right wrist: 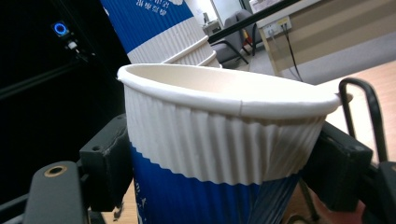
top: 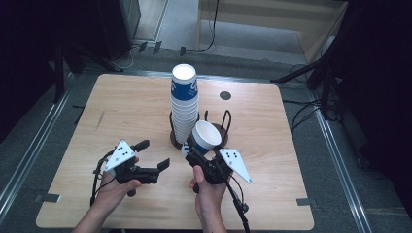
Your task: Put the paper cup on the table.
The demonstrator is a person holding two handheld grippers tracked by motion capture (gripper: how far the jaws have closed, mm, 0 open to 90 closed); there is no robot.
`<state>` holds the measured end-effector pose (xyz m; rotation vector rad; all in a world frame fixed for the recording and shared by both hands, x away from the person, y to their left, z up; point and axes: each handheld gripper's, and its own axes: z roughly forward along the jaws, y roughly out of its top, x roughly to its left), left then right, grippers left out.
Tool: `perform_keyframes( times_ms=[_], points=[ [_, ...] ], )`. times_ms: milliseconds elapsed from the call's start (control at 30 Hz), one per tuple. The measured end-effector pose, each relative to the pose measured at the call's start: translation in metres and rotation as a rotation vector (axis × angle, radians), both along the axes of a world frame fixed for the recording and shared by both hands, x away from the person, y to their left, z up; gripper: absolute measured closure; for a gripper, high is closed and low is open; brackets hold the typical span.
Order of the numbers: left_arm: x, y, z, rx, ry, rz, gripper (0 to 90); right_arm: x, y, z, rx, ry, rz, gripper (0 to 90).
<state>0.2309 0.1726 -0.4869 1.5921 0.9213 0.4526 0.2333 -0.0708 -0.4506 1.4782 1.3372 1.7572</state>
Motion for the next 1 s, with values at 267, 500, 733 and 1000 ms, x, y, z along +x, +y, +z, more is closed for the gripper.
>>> perform_keyframes(
  times_ms=[267,500,733,1000],
  points=[
    [0.001,0.006,-0.001,0.008,0.005,0.017,2.5,0.004,-0.004,0.0,-0.069,-0.026,-0.025,19.9],
    [0.003,0.013,-0.005,0.004,0.014,0.048,2.5,0.009,-0.011,-0.001,-0.148,-0.083,-0.023,20.0],
    [0.005,0.022,-0.007,-0.002,0.023,0.077,2.5,0.013,-0.018,-0.003,-0.206,-0.122,-0.039,20.0],
    [0.009,0.036,-0.012,0.006,0.036,0.121,2.5,0.018,-0.028,-0.003,-0.264,-0.132,-0.071,20.0]
  ],
)
